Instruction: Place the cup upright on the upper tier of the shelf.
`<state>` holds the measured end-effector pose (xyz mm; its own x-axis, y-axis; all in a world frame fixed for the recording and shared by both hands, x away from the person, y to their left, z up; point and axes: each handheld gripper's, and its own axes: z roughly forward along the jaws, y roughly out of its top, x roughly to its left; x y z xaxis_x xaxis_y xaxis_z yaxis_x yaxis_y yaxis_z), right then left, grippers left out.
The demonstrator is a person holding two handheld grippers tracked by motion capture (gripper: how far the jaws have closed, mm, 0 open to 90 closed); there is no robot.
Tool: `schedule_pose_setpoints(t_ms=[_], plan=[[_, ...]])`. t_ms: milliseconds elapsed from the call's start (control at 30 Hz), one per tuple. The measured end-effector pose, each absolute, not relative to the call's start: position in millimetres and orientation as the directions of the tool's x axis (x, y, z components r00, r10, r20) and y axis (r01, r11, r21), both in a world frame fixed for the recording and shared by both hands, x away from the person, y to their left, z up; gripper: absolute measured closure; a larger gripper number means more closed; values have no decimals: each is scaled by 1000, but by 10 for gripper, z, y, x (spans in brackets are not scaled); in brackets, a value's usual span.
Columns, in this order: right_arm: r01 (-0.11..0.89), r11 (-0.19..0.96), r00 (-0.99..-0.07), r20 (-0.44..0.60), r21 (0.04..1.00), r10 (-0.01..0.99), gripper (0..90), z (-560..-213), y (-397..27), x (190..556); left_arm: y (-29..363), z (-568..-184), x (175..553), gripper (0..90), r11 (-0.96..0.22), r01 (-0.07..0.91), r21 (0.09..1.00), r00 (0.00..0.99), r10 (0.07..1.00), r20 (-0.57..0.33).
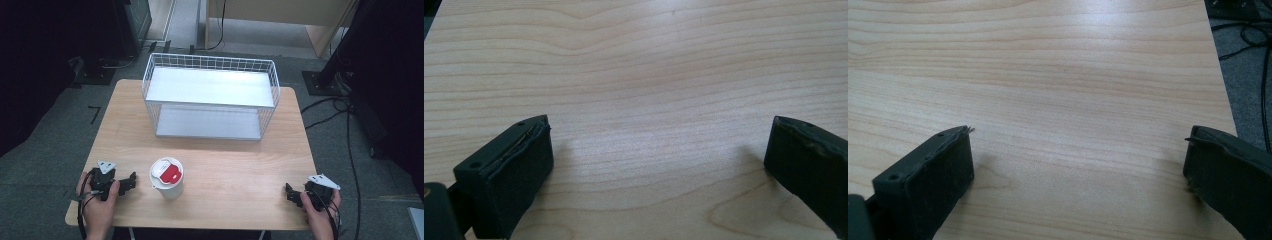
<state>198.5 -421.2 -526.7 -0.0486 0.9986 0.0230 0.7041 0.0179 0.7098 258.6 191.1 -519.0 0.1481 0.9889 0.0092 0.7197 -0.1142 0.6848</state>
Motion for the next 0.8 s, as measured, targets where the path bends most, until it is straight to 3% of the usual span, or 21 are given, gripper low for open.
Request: schedule_pose_setpoints(t_ms=[567,800], plan=[[657,62,-76,-16,751,997,0,-5064,-3879,2067,1911,-5191,2586,0,-115,720,684,149,989,10],[624,100,-143,-12,775,990,0,-4859,-3592,2166,1911,-5190,2586,0,-115,720,684,148,989,10]])
